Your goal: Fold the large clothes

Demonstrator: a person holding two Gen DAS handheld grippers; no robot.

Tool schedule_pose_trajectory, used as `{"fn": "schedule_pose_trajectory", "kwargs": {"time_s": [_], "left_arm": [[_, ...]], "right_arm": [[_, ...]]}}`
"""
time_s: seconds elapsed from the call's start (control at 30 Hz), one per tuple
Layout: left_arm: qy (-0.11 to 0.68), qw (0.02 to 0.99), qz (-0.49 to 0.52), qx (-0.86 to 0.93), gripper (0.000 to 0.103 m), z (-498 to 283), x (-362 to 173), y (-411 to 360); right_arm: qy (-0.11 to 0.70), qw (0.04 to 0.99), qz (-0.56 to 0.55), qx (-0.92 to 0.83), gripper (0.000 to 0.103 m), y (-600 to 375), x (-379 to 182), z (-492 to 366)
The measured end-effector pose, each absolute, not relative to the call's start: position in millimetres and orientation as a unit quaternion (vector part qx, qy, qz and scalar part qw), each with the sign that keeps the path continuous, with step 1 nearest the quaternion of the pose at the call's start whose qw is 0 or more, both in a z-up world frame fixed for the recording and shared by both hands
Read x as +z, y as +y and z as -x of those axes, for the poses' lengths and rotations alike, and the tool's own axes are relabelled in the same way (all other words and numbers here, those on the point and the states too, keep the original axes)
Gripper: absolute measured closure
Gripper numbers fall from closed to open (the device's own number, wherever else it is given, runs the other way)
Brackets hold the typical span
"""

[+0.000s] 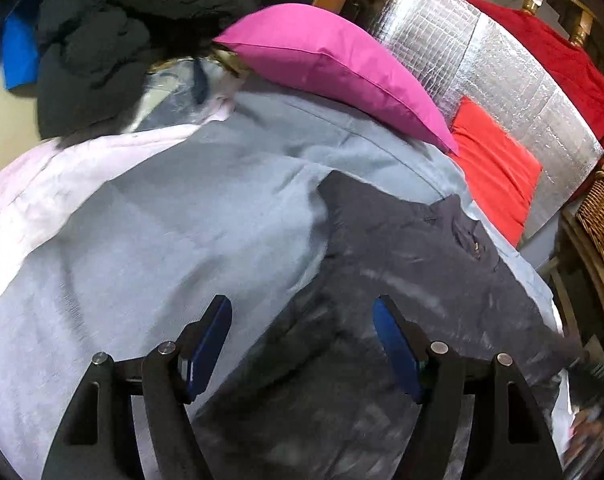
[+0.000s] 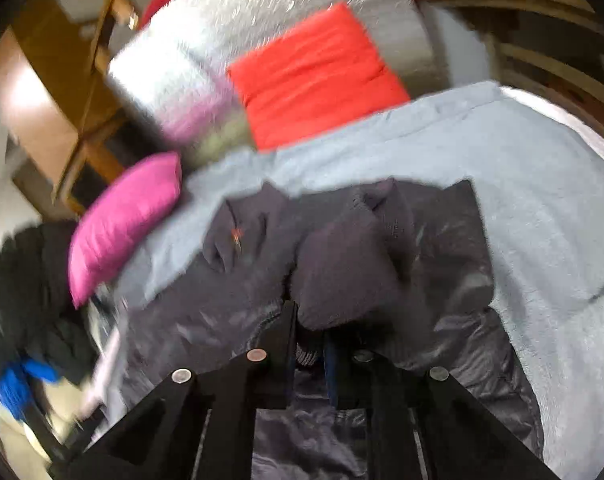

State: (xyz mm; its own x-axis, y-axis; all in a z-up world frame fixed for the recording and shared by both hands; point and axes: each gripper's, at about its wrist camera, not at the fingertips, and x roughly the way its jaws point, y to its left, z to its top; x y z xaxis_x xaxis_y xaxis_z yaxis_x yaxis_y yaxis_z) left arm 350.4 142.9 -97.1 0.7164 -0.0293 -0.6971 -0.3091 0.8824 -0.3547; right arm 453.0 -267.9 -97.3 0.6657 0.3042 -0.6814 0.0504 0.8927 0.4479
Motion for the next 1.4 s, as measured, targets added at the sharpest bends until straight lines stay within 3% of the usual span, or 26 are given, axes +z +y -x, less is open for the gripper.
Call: {"fn": "schedule_pose_trajectory", "kwargs": {"time_s": [0.1,0.27,0.4,0.53,0.73,0.8,0.87,0.9,0.97,1.0,1.1,1.23,1.4], "left_arm": [[0.381,0.903,0.187,0.068,0.029,-382.6,-96.1,122.8],[0.44,0.885,0.125,0.083,0.029,-420.9,-123.4,101.5],[0.461,0.879,0.067,0.097,0.018,-429.2,-143.8,96.2],[0.445,0.888,0.069,0.091,0.019,-415.9,-120.4,98.0],[0.362,0.925,0.086,0.072,0.018,-396.2,-80.1,95.8],[0.374,0.923,0.062,0.069,0.018,-404.8,-87.6,87.2],[0.443,0.892,0.044,0.084,0.018,-423.8,-119.5,85.8],[0.472,0.876,0.051,0.089,0.017,-428.4,-136.2,90.6],[0.471,0.872,0.11,0.071,0.015,-425.7,-151.9,108.1],[0.464,0.874,0.131,0.062,0.015,-422.2,-149.0,115.7],[0.447,0.88,0.141,0.075,0.015,-415.7,-131.8,125.9],[0.393,0.902,0.163,0.073,0.015,-427.5,-102.3,149.7],[0.431,0.882,0.182,0.061,0.016,-481.6,-114.9,161.1]], "right_arm": [[0.449,0.867,-0.208,0.06,0.086,-269.8,-137.2,-462.2],[0.436,0.869,-0.224,0.067,0.089,-284.1,-147.7,-452.4],[0.443,0.866,-0.219,0.08,0.089,-282.3,-146.8,-453.7],[0.448,0.85,-0.264,0.085,0.074,-298.3,-148.7,-448.0],[0.417,0.869,-0.248,0.094,0.071,-310.3,-104.3,-416.5],[0.403,0.873,-0.247,0.117,0.071,-302.1,-89.9,-420.6],[0.397,0.872,-0.246,0.147,0.068,-288.1,-84.0,-432.5],[0.399,0.869,-0.25,0.152,0.064,-283.1,-86.4,-439.0],[0.424,0.857,-0.255,0.147,0.041,-275.3,-103.5,-456.0],[0.444,0.851,-0.247,0.137,0.036,-272.2,-119.6,-465.3],[0.458,0.843,-0.249,0.13,0.037,-275.0,-143.4,-468.3],[0.432,0.862,-0.227,0.138,0.037,-269.0,-115.1,-466.2],[0.413,0.87,-0.211,0.169,0.037,-256.4,-92.2,-485.0]]}}
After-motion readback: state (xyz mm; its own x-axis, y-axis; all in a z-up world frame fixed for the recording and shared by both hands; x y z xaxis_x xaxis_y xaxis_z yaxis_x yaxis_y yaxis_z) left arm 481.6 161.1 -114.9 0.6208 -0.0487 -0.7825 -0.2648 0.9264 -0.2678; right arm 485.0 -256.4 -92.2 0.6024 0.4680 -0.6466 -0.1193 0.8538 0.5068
